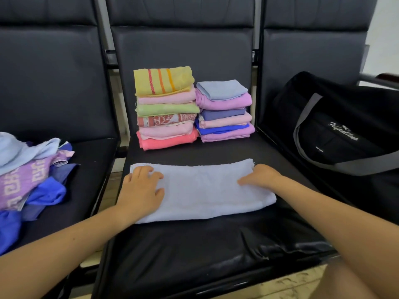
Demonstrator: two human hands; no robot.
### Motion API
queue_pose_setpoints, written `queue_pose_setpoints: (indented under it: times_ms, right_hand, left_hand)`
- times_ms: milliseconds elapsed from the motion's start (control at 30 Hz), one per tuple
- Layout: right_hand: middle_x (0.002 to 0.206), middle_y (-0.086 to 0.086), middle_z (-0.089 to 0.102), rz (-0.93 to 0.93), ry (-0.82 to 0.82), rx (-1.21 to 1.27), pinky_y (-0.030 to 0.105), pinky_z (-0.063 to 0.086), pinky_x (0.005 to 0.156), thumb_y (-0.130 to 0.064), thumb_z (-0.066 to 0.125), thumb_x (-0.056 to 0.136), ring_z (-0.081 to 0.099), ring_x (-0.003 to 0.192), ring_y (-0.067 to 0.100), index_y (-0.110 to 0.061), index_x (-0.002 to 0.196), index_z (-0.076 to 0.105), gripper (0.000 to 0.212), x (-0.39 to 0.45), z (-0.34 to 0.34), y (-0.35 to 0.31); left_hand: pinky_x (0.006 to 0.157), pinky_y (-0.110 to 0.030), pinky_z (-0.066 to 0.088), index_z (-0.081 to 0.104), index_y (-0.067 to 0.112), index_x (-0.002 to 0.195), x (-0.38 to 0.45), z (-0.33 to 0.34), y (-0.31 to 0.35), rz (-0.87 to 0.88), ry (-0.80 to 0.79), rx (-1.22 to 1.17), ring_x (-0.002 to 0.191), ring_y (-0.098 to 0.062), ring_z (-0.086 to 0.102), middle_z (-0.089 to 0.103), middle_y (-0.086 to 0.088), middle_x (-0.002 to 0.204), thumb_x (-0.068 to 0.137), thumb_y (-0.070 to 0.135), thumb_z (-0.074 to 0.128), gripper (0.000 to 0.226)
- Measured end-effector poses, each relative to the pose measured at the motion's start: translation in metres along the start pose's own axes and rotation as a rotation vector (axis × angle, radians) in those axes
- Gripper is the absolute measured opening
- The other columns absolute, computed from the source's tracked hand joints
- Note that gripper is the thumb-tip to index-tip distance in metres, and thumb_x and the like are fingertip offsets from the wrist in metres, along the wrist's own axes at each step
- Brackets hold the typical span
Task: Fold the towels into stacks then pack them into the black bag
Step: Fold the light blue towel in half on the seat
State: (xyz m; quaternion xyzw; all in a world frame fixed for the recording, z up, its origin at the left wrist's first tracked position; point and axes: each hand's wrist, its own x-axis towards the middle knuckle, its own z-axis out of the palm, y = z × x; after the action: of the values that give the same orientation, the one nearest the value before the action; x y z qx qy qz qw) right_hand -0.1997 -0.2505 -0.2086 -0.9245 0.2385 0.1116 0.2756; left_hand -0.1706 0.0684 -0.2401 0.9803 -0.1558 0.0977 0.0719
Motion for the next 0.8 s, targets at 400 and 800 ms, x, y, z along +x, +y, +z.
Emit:
queue_pose_setpoints:
  times_ms: [400,800]
  right_hand:
    - [0.065,0.004,0.047,-0.198,-0.119,0.663,0.023,0.037,0.05,-0.008,0.052,0.09,0.046,0.056,0.013,-0.009,0.074,0.053,0.016,-0.036,0.015,-0.082]
    - [0.096,-0.003,0.063,-0.456,-0.121,0.091,0.026,0.047,0.072,-0.024,0.051,0.093,0.061,0.088,0.015,-0.012,0.112,0.063,0.026,-0.037,0.051,-0.104]
  left_hand:
    - [0.104,-0.036,0.035,0.061,0.036,0.118,0.009,-0.013,-0.016,-0.095,-0.08,-0.205,0.127,-0.019,0.036,0.047,0.005,0.131,0.092,0.024,0.053,0.029]
    - [0.106,-0.036,0.028,0.043,0.025,0.138,-0.005,-0.011,-0.019,-0.192,0.013,-0.197,0.132,-0.022,0.028,0.036,0.0,0.141,0.09,0.027,0.057,0.05]
